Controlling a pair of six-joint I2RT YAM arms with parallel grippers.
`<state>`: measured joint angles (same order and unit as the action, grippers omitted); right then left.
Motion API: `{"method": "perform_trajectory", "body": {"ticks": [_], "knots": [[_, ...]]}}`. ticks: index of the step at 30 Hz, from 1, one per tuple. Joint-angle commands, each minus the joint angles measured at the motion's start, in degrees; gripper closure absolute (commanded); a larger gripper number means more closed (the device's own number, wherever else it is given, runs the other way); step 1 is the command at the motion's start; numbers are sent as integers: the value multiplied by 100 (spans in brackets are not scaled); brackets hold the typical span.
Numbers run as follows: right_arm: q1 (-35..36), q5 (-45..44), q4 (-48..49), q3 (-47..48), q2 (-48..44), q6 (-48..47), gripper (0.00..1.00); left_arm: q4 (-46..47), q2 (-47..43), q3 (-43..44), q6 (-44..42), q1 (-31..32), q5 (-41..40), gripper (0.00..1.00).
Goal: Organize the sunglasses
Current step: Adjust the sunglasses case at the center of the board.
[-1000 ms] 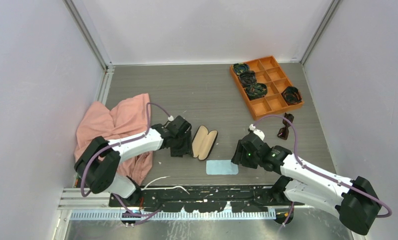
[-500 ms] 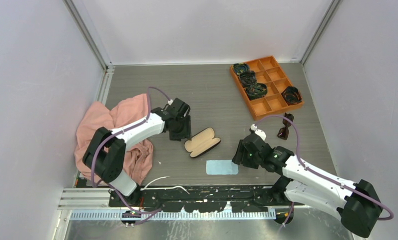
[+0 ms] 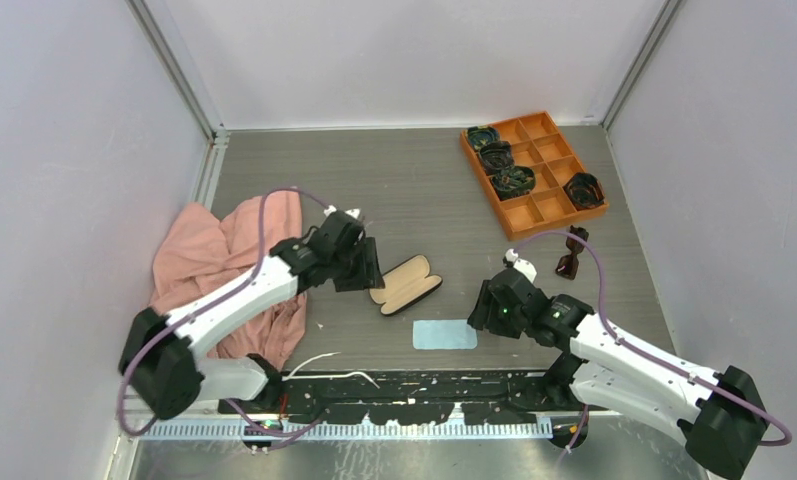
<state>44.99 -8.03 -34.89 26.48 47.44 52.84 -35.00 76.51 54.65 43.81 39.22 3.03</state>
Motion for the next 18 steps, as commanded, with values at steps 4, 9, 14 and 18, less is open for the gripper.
{"method": "perform_trajectory", "body": {"ticks": [4,9,14,18], "knots": [[-15,-60,353,-29,94,108,42,320,-1922,-1050,749,400,26,48],[-14,27,608,33,278,86,42,922,-2947,-1829,1274,477,413,47],[-16,22,745,107,533,38,42,1151,-3162,-2116,1444,996,173,46],[-8,143,725,77,422,-9,41,1062,-2708,-1923,1354,1518,24,47]]}}
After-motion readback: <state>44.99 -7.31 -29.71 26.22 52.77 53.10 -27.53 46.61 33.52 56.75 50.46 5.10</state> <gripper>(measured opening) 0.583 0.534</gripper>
